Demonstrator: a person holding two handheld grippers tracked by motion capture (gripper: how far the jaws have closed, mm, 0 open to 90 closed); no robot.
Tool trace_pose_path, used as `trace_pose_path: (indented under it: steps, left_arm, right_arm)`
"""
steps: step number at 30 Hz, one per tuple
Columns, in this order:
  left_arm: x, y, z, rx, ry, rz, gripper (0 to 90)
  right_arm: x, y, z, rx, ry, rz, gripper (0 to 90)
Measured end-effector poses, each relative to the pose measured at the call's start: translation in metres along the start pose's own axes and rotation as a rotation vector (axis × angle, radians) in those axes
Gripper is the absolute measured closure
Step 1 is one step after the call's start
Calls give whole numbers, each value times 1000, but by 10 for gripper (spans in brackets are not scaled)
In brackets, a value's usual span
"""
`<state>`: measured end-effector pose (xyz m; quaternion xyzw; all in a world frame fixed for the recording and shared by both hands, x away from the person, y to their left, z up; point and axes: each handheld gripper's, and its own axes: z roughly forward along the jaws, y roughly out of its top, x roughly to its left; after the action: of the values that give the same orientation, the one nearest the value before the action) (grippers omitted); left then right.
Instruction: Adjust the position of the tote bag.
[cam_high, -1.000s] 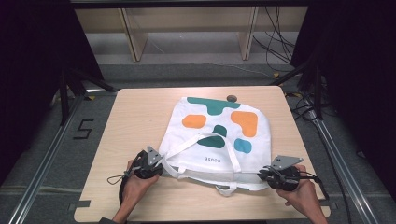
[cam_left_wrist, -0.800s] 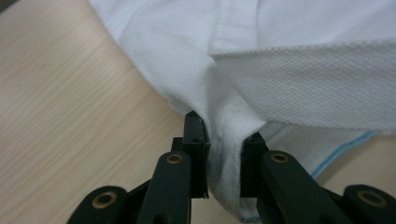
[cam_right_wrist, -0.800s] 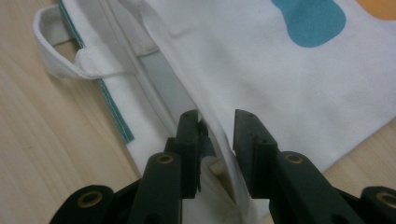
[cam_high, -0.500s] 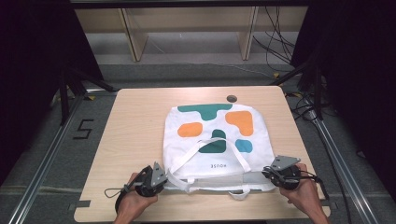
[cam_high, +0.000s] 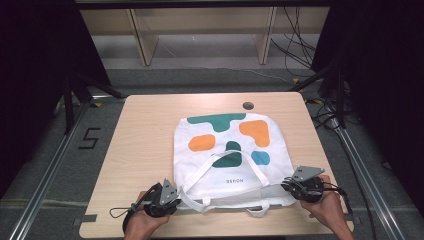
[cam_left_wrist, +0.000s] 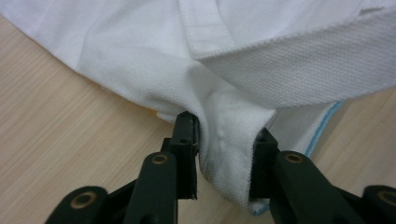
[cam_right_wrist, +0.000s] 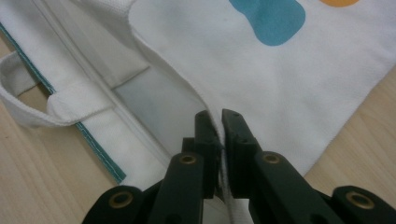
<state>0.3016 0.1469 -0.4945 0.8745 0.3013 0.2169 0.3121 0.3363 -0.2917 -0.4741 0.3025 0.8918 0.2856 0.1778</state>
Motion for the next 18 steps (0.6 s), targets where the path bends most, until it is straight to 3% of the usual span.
trace_pose_path:
  steps: [2,7,12,18]
  left_arm:
    - [0,1,1,2,25,-11,595]
    - [-3,3,8,7,36,5,583]
    - [0,4,10,26,16,18,780]
    - [2,4,9,25,8,48,826]
  right_arm:
    - [0,-1,1,-9,2,5,834]
    - [-2,-3,5,-8,16,12,811]
    - [-1,-3,3,-8,17,19,819]
    - [-1,-3,3,-11,20,18,828]
